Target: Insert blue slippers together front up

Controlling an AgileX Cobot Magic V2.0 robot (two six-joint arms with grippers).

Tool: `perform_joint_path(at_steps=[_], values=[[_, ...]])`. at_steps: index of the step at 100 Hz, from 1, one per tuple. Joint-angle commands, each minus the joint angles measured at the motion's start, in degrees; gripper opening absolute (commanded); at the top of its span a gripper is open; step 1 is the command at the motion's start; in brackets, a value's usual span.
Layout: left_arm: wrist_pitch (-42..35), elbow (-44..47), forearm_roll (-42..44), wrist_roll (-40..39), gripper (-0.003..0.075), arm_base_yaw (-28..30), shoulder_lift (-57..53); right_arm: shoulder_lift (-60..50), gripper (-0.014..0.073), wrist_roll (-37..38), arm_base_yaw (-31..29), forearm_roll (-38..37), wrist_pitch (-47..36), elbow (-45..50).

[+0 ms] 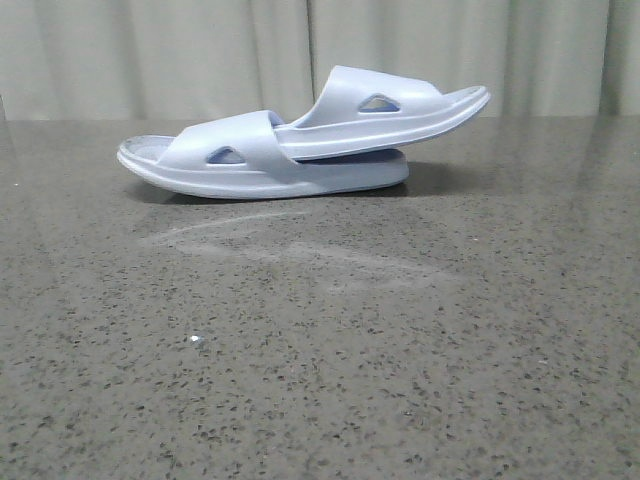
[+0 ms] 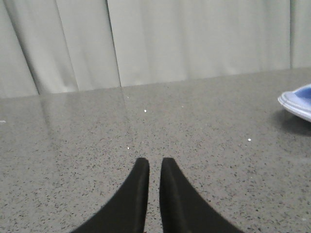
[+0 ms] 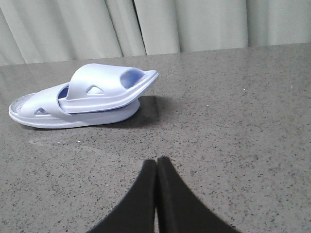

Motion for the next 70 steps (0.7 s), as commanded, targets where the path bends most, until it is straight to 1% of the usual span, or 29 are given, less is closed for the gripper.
perform_joint_path(at_steps=[1, 23, 30, 70], values=[[-3.5, 0.5, -0.1, -1.1, 0.0015, 0.7, -1.7, 0.3, -0.0089, -0.3, 0.1, 1.0, -3.6, -1.7], [2.0, 0.5, -0.7, -0.4, 0.0015, 0.9, -1.7, 0.3, -0.0089, -0.3, 0.1, 1.0, -3.6, -1.7], [2.0, 0.5, -2.9, -0.4, 0.0015, 0.9, -1.7, 0.3, -0.0089, -0.3, 0.1, 1.0, -3.6, -1.7], [2.0, 0.5, -2.9, -0.4, 0.0015, 0.9, -1.7, 0.3, -0.0089, -0.3, 0.1, 1.0, -3.6, -1.7]])
